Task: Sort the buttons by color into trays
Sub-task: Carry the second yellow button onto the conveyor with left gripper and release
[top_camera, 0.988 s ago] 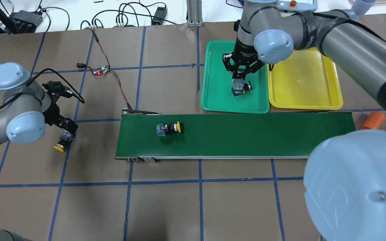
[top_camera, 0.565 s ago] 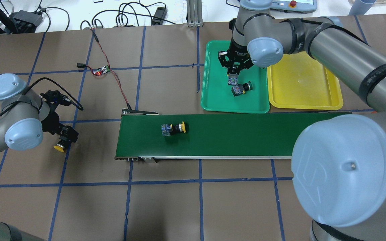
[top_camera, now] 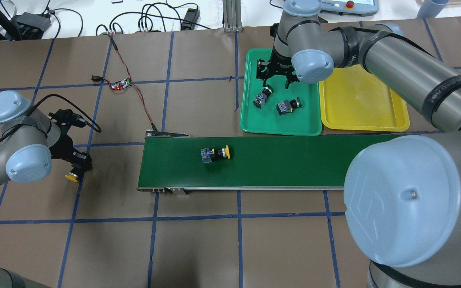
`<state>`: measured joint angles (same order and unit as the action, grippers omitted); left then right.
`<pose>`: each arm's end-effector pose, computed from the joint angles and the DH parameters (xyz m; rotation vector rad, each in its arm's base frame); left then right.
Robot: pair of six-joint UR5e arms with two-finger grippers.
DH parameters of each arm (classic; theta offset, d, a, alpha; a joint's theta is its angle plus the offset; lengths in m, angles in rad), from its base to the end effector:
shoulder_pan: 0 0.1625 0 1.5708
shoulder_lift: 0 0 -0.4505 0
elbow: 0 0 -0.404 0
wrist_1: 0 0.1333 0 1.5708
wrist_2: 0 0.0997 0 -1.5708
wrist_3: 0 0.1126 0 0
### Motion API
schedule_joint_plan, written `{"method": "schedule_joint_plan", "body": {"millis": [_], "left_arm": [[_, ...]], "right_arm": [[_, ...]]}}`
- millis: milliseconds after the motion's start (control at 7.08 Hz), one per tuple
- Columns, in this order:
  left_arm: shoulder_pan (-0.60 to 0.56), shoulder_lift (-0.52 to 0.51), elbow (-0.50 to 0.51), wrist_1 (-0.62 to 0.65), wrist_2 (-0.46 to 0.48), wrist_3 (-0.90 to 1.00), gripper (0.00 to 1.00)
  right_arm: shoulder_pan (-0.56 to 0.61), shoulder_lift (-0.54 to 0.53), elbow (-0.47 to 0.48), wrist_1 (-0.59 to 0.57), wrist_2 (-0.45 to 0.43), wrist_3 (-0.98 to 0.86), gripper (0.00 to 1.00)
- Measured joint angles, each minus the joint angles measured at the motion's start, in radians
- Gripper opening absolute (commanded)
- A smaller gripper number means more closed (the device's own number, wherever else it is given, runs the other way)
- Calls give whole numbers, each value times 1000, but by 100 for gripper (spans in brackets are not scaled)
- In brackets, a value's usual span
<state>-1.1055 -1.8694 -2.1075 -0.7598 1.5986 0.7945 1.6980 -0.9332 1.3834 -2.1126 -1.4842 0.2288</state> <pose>0.1083 -0.5057 0.1786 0.5139 3.0905 0.0564 0.2359 -0.7173 0.2461 0.1482 3.0345 -0.1137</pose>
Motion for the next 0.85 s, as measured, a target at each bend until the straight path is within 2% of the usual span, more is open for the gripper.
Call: {"method": "schedule_joint_plan", "body": {"millis": [282, 424, 706, 847], "left_arm": [[-23, 30, 21, -14, -53, -102, 4], [-72, 44, 63, -58, -77, -218, 4], [-232, 68, 217, -269, -96, -482, 4], [-320, 72, 253, -330, -98, -611, 4]], "right_arm": [[-5, -51, 13, 29, -3, 10, 100], [-13, -91, 24, 73, -5, 27, 100], [-15, -163, 57, 123, -12, 152, 100], [-16, -200, 89, 130, -14, 213, 100]]}}
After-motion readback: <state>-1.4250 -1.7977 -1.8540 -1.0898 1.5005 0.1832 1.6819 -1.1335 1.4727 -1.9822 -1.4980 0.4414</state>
